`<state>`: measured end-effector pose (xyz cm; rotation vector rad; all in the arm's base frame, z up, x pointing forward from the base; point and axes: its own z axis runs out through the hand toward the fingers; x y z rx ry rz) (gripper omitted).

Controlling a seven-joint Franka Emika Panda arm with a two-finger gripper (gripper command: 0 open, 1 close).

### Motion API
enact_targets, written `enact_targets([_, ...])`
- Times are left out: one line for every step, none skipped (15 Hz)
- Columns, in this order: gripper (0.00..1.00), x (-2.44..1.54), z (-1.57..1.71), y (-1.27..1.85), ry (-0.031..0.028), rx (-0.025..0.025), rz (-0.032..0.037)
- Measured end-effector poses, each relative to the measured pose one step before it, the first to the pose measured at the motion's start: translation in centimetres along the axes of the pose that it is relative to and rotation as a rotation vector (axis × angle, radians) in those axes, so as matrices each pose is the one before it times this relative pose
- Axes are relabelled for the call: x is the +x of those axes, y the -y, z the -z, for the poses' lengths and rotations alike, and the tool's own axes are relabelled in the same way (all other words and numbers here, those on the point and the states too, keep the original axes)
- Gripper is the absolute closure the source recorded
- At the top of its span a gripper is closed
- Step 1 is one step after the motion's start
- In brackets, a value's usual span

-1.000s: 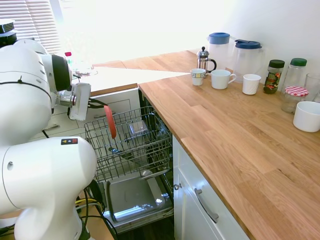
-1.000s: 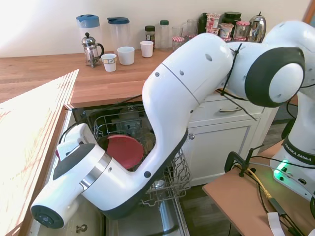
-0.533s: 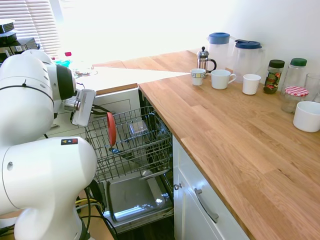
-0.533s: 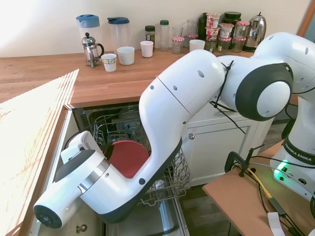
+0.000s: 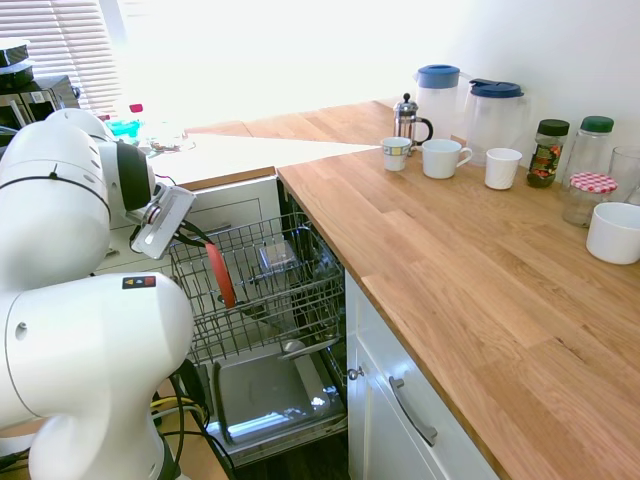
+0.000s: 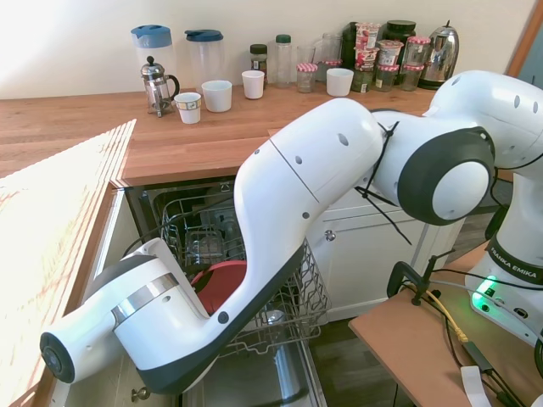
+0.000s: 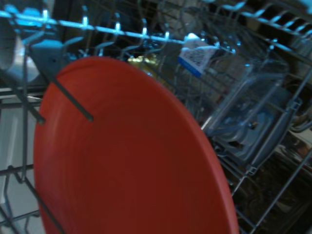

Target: Put the plate in the dishwasher

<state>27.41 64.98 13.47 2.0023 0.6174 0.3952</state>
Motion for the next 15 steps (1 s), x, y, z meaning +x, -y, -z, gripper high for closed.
enact_targets([0.0,0.202,0.205,-0.486,0.03577,0.02571,0.03194])
enact_targets([0.0,0.257,0.344,-0.656,0.02931,0.02775,0.0289])
enact_targets([0.0,0.259,0.349,-0.68,0.02564,0.02777,0.02567])
enact_targets([0.0,0.203,0.342,-0.673,0.02426,0.02606,0.02071])
enact_targets([0.0,0.29,0.312,-0.707,0.01649,0.02331,0.01284])
enact_targets([0.0,0.332,0.186,-0.733,0.01515,0.01837,0.0083])
enact_targets([0.0,0.339,0.311,-0.97,0.01716,0.02233,0.00527])
enact_targets([0.0,0.418,0.396,-1.244,0.01595,0.0241,-0.00276])
enact_targets([0.0,0.522,0.445,-1.482,0.01072,0.02216,-0.01139])
enact_targets([0.0,0.678,0.516,-1.839,0.00814,0.02824,-0.02081])
enact_targets([0.0,0.791,0.628,-2.179,0.00575,0.03573,-0.02623])
enact_targets([0.0,0.942,0.834,-2.7,0.00014,0.03702,-0.03289])
enact_targets([0.0,0.99,1.131,-3.474,0.00405,0.04277,-0.0361])
enact_targets([0.0,1.018,1.137,-3.786,0.00931,0.04624,-0.03678])
enact_targets([0.0,1.042,1.029,-3.895,0.0141,0.04672,-0.03631])
